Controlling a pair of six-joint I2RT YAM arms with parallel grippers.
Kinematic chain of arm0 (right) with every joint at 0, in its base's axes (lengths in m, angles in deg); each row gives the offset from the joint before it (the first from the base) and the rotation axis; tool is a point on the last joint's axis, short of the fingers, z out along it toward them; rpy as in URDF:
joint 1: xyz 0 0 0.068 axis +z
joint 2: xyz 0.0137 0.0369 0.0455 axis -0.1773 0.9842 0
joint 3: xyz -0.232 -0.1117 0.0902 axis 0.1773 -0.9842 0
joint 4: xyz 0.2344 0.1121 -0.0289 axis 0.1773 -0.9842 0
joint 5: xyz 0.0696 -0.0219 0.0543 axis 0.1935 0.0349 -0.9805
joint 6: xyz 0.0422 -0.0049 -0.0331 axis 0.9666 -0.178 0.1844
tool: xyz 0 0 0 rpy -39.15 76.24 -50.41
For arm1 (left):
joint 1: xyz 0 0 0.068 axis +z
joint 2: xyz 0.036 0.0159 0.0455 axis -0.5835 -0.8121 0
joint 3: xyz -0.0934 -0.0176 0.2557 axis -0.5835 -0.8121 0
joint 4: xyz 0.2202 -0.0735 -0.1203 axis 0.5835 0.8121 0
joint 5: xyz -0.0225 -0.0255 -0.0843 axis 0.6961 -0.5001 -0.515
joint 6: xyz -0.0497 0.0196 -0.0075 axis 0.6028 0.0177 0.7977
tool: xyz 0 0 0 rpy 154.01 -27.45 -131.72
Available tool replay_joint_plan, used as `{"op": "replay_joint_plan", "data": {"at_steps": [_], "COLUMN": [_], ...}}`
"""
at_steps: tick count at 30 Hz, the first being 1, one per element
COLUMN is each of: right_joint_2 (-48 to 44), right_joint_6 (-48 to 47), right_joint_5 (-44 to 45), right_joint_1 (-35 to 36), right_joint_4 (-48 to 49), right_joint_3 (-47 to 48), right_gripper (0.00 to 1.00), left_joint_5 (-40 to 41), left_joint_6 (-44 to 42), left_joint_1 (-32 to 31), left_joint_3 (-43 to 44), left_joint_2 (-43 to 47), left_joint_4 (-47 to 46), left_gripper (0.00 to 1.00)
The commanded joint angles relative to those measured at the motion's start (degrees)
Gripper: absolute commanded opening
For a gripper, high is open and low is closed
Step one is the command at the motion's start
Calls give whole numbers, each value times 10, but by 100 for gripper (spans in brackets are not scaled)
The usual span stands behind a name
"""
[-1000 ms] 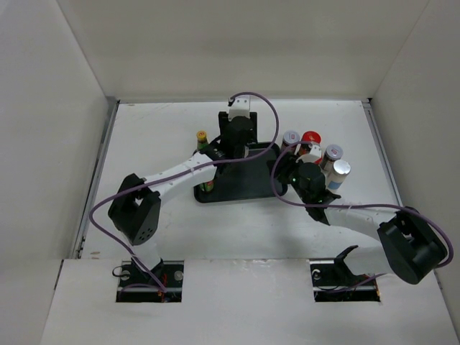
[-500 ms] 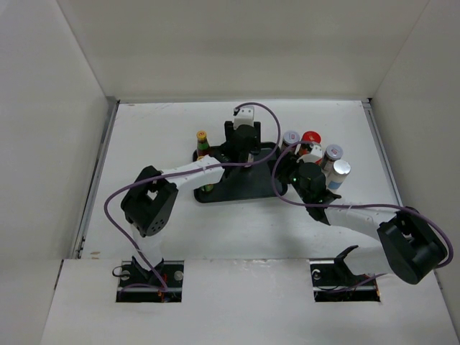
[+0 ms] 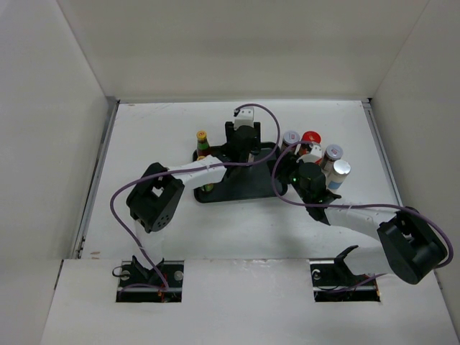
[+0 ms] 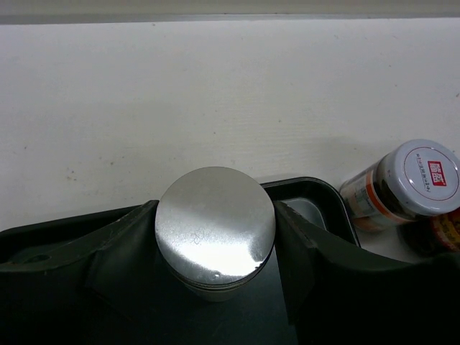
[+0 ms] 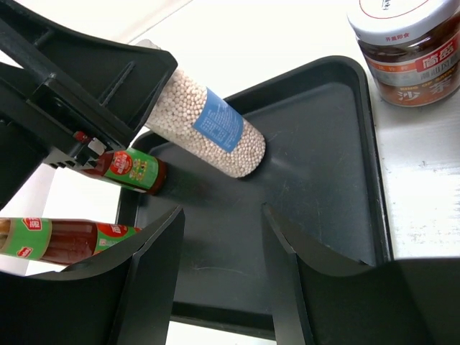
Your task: Organize the condiment bottles
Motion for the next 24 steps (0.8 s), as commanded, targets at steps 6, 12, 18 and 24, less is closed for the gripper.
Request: {"op": "replay_joint_plan", "data": {"at_steps": [6,12,18,24], "right_joint_2": [-4,-4,-7,-10], "right_joint_6": [2,1,1,-5], "right_joint_5": [-4,-4,-3,-4], "right_joint_1": [-1,-1,-1,-1], "right_joint_4": [38,39,39,40], "right_joint_3": [4,3,1,2], "right_gripper": [53,53,53,51], "left_joint_5": [28,30,21,20], "left_joint_6": [-33,-44,-48,-69], "left_joint_1": [-5,-9,-10,-16], "left_joint_3": [0,-19,-20,-12], "left_joint_2": [10,23,38,115], "left_joint_4": [-82,-107,-119,-145], "left_gripper": [49,80,91,91]}}
